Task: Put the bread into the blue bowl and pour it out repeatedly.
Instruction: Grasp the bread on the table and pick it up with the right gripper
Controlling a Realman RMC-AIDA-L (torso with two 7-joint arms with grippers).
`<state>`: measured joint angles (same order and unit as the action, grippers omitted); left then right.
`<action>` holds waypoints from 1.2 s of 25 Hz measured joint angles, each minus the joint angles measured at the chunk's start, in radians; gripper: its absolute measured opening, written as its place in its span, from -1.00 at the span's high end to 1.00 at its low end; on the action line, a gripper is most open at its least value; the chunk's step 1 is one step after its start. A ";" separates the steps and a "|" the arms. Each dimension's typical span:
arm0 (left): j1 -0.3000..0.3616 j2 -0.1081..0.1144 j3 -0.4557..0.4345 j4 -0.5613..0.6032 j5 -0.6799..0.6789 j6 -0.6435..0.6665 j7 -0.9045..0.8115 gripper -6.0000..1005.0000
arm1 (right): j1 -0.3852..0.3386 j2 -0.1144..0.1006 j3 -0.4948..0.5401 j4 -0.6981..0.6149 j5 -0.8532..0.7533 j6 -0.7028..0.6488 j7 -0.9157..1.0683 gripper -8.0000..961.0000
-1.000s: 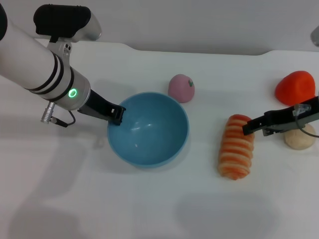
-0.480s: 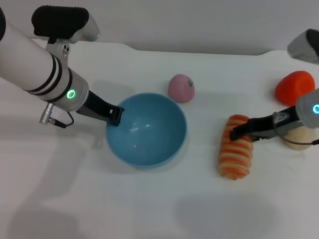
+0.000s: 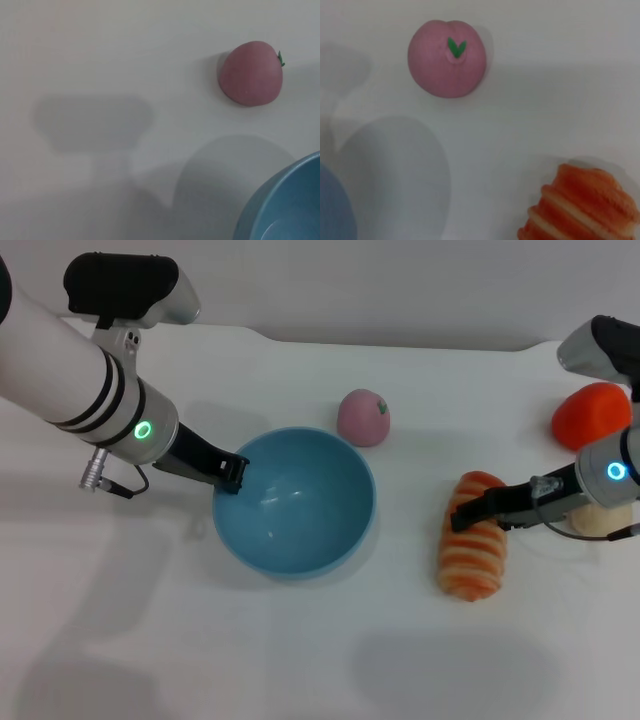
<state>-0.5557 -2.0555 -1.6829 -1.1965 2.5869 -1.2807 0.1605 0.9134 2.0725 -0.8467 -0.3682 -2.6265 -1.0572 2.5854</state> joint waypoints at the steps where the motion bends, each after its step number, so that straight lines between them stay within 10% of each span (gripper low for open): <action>1: 0.001 0.000 0.000 0.000 0.000 0.000 0.000 0.99 | 0.000 0.000 0.000 0.003 0.000 0.005 0.000 -0.43; 18: 0.002 -0.002 0.000 0.000 -0.001 -0.002 0.001 0.99 | -0.025 -0.002 -0.002 -0.002 0.005 0.020 0.018 -0.42; 30: -0.002 -0.002 0.000 0.001 -0.001 0.000 0.001 0.99 | -0.065 -0.005 -0.009 -0.111 0.003 -0.066 0.007 0.11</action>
<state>-0.5574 -2.0571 -1.6827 -1.1952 2.5862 -1.2808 0.1611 0.8479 2.0677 -0.8553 -0.4793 -2.6236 -1.1234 2.5928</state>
